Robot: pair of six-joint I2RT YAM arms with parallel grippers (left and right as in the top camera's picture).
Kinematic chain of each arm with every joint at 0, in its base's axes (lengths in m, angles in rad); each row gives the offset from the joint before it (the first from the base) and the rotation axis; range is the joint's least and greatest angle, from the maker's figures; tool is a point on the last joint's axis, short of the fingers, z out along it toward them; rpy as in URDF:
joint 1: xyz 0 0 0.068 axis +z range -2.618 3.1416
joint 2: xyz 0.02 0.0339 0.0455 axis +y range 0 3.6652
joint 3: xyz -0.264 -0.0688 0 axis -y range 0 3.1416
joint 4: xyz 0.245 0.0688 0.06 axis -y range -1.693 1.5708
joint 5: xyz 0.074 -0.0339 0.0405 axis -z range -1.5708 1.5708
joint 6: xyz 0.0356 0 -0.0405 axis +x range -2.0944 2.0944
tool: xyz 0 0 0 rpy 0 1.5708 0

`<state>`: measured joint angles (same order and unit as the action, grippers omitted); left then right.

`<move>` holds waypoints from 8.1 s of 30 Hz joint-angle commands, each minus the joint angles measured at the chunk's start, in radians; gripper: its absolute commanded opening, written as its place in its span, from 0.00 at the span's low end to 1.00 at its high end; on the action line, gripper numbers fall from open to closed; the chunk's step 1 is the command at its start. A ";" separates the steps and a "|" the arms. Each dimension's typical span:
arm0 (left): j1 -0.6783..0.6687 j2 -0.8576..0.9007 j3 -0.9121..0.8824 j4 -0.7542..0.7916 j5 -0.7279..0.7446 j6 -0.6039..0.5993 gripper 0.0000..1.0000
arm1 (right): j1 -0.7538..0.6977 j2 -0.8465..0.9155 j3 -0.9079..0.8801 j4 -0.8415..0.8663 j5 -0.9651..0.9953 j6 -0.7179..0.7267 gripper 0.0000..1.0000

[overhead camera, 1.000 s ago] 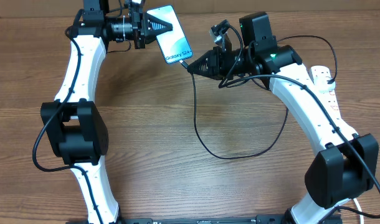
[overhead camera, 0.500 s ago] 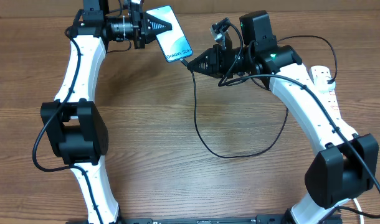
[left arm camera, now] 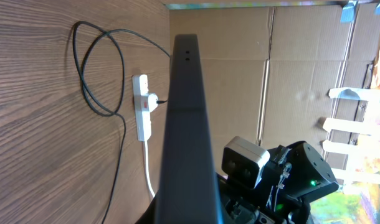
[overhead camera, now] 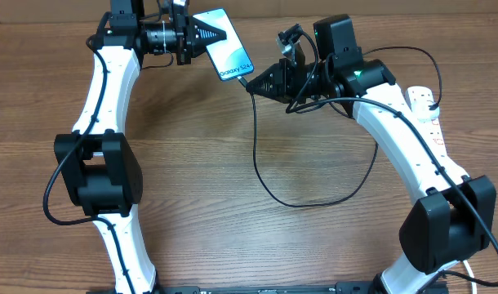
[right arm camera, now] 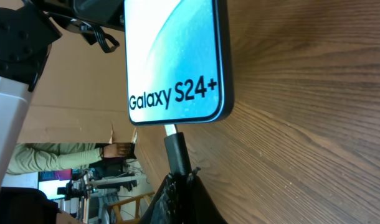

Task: Plug charger to phone and switch on socket

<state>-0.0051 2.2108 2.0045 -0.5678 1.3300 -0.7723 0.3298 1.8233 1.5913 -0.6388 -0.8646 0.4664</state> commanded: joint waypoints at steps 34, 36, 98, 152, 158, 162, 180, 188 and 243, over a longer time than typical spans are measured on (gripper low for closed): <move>0.011 -0.012 0.012 0.000 0.011 -0.010 0.04 | 0.002 -0.013 -0.001 -0.020 0.033 -0.029 0.04; 0.011 -0.011 0.012 0.000 0.010 -0.009 0.04 | 0.002 -0.013 -0.001 -0.020 0.033 -0.029 0.04; -0.008 -0.012 0.012 -0.003 -0.006 -0.014 0.04 | -0.001 -0.013 -0.001 0.009 0.007 -0.097 0.04; -0.021 -0.012 0.012 -0.004 -0.029 -0.063 0.04 | 0.000 -0.013 -0.001 -0.021 0.020 -0.101 0.04; -0.021 -0.012 0.012 -0.004 -0.028 -0.062 0.04 | -0.006 -0.013 -0.001 -0.014 0.023 -0.101 0.04; -0.021 -0.012 0.012 -0.004 -0.028 -0.062 0.04 | -0.018 -0.013 -0.001 -0.008 0.023 -0.100 0.04; -0.021 -0.012 0.012 -0.003 -0.032 -0.063 0.04 | -0.019 -0.013 -0.001 -0.008 0.018 -0.101 0.04; -0.021 -0.012 0.012 -0.003 -0.048 -0.063 0.04 | -0.019 -0.013 -0.001 -0.025 0.017 -0.101 0.04; -0.021 -0.012 0.012 -0.003 -0.056 -0.063 0.04 | -0.019 -0.013 -0.001 -0.040 0.006 -0.101 0.04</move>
<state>-0.0200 2.2108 2.0045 -0.5755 1.2510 -0.8211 0.3080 1.8233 1.5913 -0.6819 -0.8494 0.3763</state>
